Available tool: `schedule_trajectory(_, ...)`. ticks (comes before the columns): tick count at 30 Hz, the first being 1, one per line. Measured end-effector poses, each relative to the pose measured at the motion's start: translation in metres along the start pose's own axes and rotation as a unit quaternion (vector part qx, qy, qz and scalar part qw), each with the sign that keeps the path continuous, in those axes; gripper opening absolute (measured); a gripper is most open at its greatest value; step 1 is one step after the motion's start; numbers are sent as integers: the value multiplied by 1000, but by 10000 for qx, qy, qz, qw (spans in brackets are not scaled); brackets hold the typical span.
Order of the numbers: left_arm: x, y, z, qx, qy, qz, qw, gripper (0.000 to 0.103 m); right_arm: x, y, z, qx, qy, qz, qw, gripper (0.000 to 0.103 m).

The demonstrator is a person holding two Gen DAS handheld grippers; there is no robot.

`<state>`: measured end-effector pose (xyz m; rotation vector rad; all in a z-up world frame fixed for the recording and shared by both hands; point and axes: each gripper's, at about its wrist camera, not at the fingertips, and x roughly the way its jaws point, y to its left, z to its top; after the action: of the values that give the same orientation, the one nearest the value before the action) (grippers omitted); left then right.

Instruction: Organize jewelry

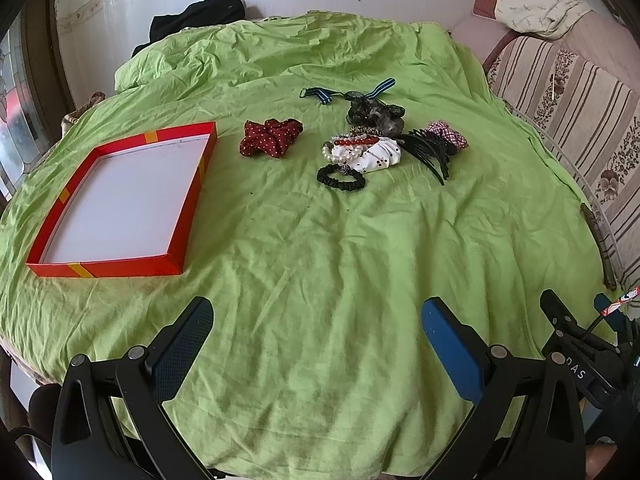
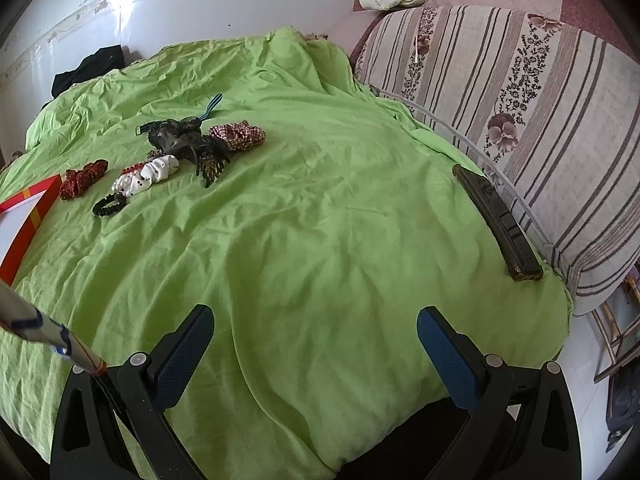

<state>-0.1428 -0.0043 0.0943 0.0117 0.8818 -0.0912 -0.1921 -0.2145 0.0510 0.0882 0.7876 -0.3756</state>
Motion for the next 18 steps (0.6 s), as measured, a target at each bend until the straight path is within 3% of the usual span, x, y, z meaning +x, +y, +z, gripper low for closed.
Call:
schedule_trajectory(11, -3, 5, 5, 82, -138, 114, 9998, 103, 0, 7, 0, -98, 21, 19, 9999, 103)
schedule_trajectory(18, -23, 35, 21, 55, -455, 681, 9966, 103, -5, 17, 29, -195, -231, 164, 9994, 103)
